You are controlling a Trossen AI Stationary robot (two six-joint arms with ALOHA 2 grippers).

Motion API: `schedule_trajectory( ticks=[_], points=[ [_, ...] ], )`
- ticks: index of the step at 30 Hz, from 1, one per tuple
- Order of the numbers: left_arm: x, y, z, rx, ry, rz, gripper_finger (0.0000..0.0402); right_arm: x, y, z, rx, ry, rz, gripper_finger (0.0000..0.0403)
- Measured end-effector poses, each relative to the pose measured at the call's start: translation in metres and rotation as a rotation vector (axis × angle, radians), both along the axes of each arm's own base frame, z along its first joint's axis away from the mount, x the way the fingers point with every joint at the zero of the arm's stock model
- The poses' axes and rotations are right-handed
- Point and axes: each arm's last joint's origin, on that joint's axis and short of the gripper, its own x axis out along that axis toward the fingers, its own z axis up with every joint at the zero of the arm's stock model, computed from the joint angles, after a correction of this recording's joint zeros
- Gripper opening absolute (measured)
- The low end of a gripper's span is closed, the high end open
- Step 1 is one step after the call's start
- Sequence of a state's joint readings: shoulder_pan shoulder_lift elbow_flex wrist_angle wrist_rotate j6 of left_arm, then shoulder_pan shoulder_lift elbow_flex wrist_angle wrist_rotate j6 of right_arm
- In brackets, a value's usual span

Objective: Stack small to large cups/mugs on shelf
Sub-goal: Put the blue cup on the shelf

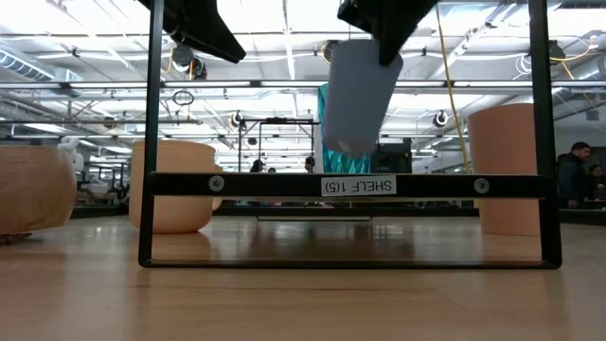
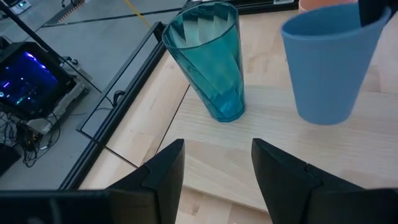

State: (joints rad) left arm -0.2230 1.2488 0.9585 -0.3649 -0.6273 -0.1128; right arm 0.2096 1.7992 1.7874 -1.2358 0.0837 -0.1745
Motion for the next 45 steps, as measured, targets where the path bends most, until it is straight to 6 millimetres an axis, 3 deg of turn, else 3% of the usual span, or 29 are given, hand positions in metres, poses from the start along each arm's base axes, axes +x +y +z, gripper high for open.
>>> schedule_trajectory(
  ticks=[7,29,45],
  points=[
    [0.000,0.000,0.000,0.001,0.001,-0.001,0.0189,-0.004,0.004,-0.018,-0.131,0.044,0.078,0.0000],
    [0.000,0.000,0.000,0.004,0.002,-0.003,0.0189,-0.003,0.009,-0.039,-0.144,0.039,0.144,0.0019],
    [0.000,0.000,0.000,0.003,0.002,-0.002,0.0189,0.000,0.009,-0.039,-0.138,0.009,0.137,0.0020]
  ],
)
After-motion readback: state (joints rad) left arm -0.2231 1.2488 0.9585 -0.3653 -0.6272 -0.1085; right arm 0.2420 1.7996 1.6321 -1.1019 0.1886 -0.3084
